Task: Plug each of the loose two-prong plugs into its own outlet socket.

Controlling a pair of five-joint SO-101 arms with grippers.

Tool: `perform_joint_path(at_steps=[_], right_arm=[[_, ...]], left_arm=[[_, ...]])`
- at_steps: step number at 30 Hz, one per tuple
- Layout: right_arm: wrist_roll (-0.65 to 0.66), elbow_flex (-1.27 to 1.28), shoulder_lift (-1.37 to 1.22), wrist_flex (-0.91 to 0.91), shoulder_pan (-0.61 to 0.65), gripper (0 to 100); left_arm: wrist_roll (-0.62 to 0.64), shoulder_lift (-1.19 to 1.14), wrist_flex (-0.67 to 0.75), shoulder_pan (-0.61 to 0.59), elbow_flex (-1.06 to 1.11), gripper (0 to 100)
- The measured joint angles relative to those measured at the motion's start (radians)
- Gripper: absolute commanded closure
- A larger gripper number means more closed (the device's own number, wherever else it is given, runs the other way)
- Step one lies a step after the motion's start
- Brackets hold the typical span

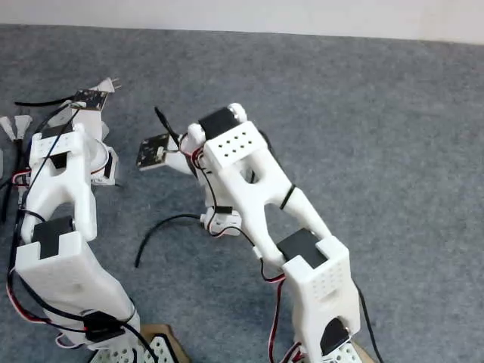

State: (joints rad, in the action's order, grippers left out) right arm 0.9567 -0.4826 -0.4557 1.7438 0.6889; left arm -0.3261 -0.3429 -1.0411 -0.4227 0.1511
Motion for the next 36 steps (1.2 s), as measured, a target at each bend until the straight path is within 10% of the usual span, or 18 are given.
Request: perform_joint_path(at_steps=[36], right_arm=[[-0.02,-0.057,-0.009,0.002,-0.003,99.1]], left_arm=[[0.0,0.0,0.0,0.0,0.0,77]])
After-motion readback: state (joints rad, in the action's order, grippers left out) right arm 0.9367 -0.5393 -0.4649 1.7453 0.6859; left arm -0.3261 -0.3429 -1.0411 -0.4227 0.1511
